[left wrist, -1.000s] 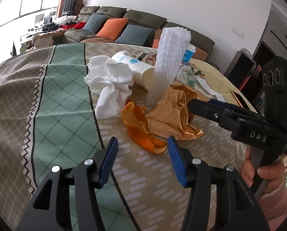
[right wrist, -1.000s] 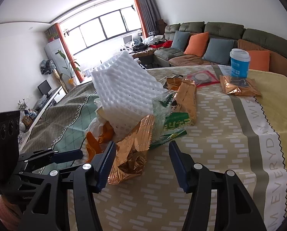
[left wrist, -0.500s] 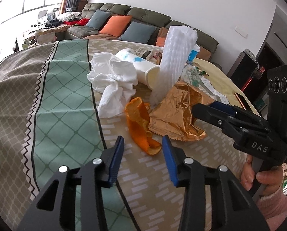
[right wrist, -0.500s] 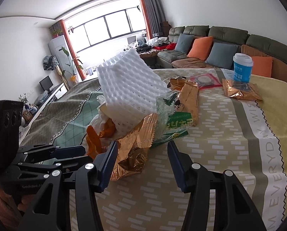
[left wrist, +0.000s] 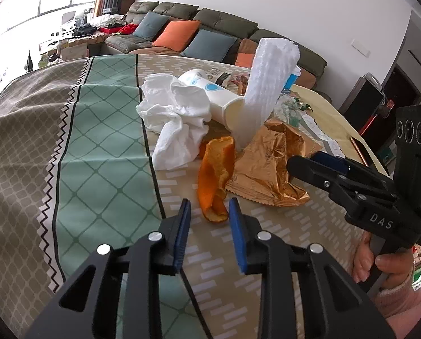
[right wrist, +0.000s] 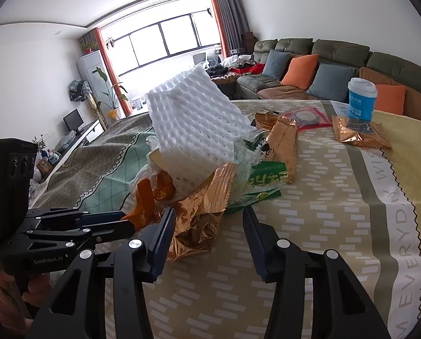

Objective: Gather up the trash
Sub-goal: 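Grasp the orange peel with the left tool while the right tool grasps a copper snack wrapper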

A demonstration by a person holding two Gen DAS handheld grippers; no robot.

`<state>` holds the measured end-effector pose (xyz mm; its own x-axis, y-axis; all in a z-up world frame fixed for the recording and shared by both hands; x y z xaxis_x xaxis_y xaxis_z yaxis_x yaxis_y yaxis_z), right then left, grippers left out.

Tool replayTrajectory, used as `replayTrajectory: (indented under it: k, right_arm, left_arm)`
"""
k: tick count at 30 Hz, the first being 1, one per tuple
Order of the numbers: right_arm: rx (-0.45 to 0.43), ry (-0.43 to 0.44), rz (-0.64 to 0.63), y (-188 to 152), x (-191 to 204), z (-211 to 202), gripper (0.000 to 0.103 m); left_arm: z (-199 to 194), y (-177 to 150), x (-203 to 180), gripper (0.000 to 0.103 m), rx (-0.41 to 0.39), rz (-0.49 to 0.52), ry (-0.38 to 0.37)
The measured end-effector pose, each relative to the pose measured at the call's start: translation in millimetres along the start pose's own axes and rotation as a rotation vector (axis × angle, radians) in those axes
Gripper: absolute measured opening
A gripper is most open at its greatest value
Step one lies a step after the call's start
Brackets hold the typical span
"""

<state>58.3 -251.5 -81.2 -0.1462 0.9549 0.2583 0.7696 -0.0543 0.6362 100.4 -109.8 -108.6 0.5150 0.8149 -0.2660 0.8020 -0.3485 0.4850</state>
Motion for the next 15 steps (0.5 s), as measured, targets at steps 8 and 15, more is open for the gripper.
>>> replayTrajectory:
  k: [8, 15]
  right_arm:
    - [0.001, 0.001, 0.004, 0.5, -0.9, 0.2, 0.042]
    - [0.014, 0.043, 0.031, 0.2, -6.1, 5.0, 0.011]
  left_arm:
    - [-3.1, -2.3, -1.9, 0.029, -0.013, 0.010, 0.007]
    - [-9.7, 0.1, -8.1, 0.044, -0.050, 0.036, 0.020]
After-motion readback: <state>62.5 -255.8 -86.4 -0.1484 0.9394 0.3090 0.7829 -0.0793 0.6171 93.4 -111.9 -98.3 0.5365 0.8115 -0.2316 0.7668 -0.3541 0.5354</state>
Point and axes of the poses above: each gripper's, at about its wrist camera, not at the fingertips, and z roughly the way its jaws point, x to its left, y to its top, the point moved 4 cm from there along z, roughly the way its jaws point, and after that the axes turned 11 degrees about x, right-handed, at the moved point
